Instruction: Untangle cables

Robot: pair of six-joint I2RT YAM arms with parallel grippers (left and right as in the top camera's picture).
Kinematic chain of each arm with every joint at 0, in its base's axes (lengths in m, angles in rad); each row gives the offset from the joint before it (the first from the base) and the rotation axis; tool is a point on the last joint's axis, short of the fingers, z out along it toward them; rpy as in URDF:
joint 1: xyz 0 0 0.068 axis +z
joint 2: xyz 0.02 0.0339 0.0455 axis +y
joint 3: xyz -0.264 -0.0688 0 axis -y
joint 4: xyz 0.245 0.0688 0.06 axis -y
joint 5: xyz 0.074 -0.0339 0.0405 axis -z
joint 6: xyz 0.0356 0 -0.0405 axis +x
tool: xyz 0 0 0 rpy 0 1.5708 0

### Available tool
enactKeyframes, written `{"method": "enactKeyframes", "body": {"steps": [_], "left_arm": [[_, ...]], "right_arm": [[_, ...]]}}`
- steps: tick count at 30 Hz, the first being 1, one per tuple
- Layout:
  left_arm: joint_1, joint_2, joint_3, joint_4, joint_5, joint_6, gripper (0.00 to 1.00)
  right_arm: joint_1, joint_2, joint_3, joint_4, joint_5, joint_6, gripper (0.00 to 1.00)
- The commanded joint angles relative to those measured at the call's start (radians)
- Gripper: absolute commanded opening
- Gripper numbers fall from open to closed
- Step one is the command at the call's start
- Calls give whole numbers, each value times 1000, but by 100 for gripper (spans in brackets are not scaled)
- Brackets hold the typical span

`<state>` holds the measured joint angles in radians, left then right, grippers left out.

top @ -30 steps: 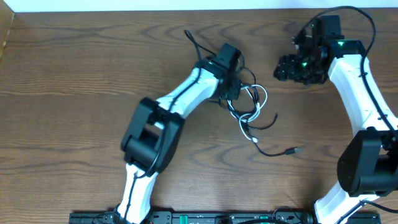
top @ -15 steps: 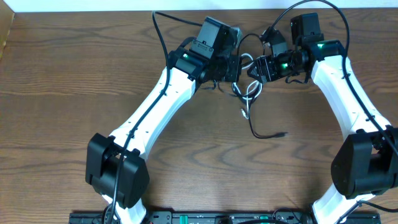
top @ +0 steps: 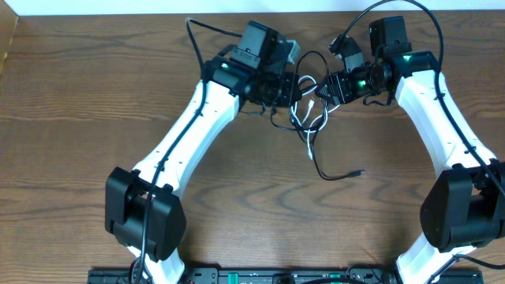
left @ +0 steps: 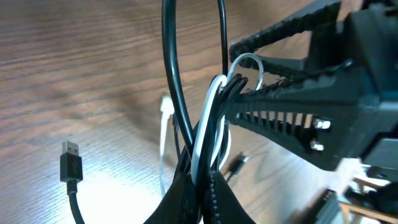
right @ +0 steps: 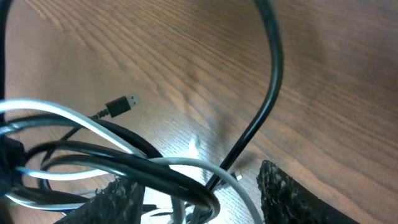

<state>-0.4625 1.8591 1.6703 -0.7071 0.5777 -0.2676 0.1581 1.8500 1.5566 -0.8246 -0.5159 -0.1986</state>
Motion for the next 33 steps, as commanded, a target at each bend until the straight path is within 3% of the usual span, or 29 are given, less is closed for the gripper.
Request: {"method": "enactKeyframes", "body": {"steps": [1,5,13,14,28,33], "left_arm": [[28,7,9,1,131,12,7],[51,7,9,0,174,12,8],[67,8,7,0,170,13,7],[67,8,7,-1,169,13,8],[68,8,7,-32,210,12,8],[68,8,7,-32,306,12,8]], "right_arm": [[25,-13,-2,3,-27,-74,53],[47,-13,-2,15,-25,-95,43],[52,-13,-2,31,-26,-94,2],[52,-13,-2,31,-27,-94,1],[49,-13,-2,51,8,18,2],[66,-13,-2,55,9,-10,27]]}}
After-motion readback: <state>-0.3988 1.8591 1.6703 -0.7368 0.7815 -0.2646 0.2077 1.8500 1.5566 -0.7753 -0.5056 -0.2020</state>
